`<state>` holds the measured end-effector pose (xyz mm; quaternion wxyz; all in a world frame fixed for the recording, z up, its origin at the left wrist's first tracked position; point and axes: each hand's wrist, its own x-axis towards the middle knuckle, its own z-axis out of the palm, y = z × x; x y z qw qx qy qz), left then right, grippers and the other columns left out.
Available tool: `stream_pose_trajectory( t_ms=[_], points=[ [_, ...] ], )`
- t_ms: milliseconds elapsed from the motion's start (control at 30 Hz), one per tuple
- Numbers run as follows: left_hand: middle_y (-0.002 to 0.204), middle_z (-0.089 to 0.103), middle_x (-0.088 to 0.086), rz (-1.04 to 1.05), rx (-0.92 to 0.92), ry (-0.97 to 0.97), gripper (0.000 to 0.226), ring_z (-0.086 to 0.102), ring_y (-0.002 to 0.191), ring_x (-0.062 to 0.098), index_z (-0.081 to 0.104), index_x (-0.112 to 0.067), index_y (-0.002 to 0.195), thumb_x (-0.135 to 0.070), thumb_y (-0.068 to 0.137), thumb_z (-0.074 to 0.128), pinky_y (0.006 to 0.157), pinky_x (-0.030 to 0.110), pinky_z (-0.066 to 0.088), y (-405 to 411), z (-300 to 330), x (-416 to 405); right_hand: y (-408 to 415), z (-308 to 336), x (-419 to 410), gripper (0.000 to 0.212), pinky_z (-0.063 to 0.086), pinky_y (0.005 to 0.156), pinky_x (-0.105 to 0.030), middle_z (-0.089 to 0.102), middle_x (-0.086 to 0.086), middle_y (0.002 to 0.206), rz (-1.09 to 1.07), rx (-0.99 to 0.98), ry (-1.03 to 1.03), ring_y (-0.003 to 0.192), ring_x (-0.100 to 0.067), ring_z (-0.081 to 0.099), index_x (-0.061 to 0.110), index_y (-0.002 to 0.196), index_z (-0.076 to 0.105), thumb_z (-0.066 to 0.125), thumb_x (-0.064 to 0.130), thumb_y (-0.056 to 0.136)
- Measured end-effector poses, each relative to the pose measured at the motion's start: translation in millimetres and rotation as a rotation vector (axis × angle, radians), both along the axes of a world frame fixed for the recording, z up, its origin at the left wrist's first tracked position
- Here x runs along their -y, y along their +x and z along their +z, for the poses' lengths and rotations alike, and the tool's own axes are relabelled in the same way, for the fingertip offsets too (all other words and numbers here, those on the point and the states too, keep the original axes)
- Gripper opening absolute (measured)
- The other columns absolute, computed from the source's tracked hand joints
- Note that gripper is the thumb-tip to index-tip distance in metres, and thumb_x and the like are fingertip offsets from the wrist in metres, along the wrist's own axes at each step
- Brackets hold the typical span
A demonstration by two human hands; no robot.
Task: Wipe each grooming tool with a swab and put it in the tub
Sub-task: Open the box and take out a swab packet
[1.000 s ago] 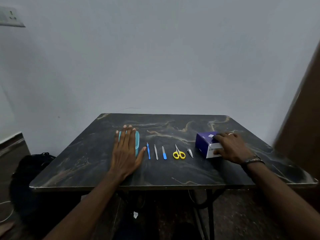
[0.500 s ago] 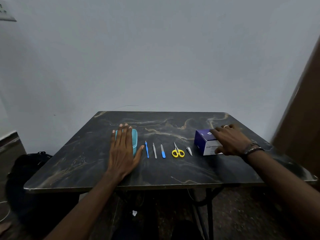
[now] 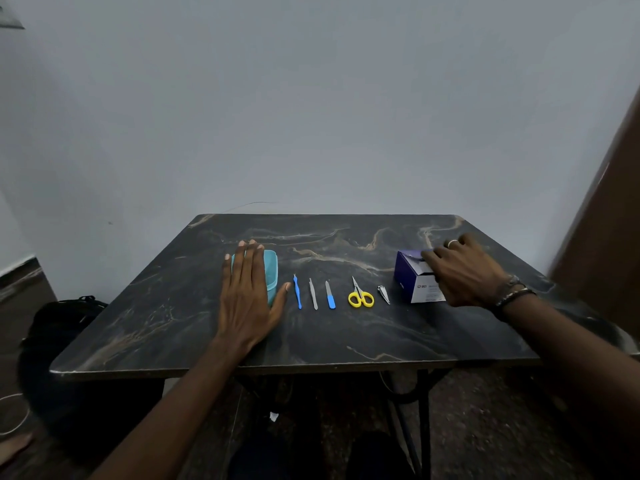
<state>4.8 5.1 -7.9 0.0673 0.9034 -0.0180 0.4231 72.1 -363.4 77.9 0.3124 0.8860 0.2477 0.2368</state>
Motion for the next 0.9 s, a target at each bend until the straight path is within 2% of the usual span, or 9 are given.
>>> stream_pose_trajectory(
  t_ms=[67,200,333,433,533,633,767,900],
  points=[
    [0.149,0.036,0.022,-0.004,0.001,-0.004,0.077,0.03,0.141,0.035,0.031,0.002,0.143,-0.048,0.087,0.05,0.119,0.049,0.018,1,0,0,3,11,0,0.036,0.043,0.069,-0.041,0.065,-0.009,0.077,0.041,0.066,0.029,0.067,-0.032,0.061,0.01,0.095,0.061,0.065,0.027,0.063],
    [0.15,0.035,0.021,-0.004,-0.008,-0.012,0.079,0.03,0.141,0.035,0.03,0.001,0.144,-0.05,0.087,0.05,0.119,0.048,0.017,2,-2,-1,11,34,-4,0.03,0.041,0.069,-0.04,0.063,-0.014,0.092,0.057,0.23,0.117,0.079,-0.035,0.058,0.007,0.097,0.058,0.064,0.03,0.078],
    [0.148,0.037,0.022,-0.006,0.01,-0.035,0.077,0.032,0.14,0.035,0.032,0.002,0.143,-0.049,0.087,0.05,0.118,0.05,0.02,0,0,0,17,41,-13,0.027,0.032,0.05,-0.033,0.054,-0.019,0.074,0.085,0.322,0.397,0.057,-0.037,0.054,0.001,0.079,0.053,0.068,0.024,0.083],
    [0.149,0.037,0.021,-0.002,0.014,-0.048,0.078,0.031,0.14,0.035,0.032,0.001,0.143,-0.049,0.087,0.052,0.117,0.051,0.021,1,0,-1,26,35,-17,0.031,0.027,0.047,-0.026,0.057,-0.017,0.059,0.089,0.309,0.537,0.046,-0.037,0.054,0.004,0.071,0.051,0.071,0.023,0.084],
    [0.15,0.035,0.021,0.0,0.017,-0.062,0.079,0.029,0.142,0.034,0.03,0.0,0.144,-0.047,0.086,0.054,0.118,0.051,0.021,1,-2,-3,35,25,-21,0.025,0.031,0.052,-0.03,0.063,-0.011,0.063,-0.031,0.156,0.525,0.059,-0.037,0.059,0.009,0.071,0.057,0.062,0.028,0.086],
    [0.15,0.035,0.021,-0.005,0.021,-0.077,0.079,0.028,0.142,0.034,0.028,-0.001,0.144,-0.047,0.086,0.054,0.118,0.05,0.02,2,-2,-2,40,22,-22,0.007,0.046,0.063,-0.032,0.066,-0.002,0.067,-0.095,-0.067,0.514,0.066,-0.027,0.06,0.02,0.072,0.069,0.064,0.024,0.07],
    [0.15,0.036,0.02,-0.019,0.026,-0.077,0.078,0.029,0.142,0.034,0.028,-0.001,0.144,-0.047,0.086,0.054,0.118,0.049,0.02,3,-2,-1,44,26,-24,0.027,0.053,0.063,-0.032,0.073,-0.005,0.083,-0.217,-0.432,0.478,0.078,-0.023,0.066,0.021,0.089,0.075,0.066,0.011,0.066],
    [0.15,0.035,0.02,-0.02,0.019,-0.093,0.078,0.029,0.142,0.034,0.027,-0.002,0.145,-0.047,0.086,0.054,0.118,0.049,0.02,2,-2,-1,61,24,-26,0.048,0.054,0.072,-0.032,0.072,-0.004,0.096,-0.346,-0.653,0.325,0.09,-0.022,0.064,0.016,0.107,0.069,0.077,0.004,0.061]
  ],
)
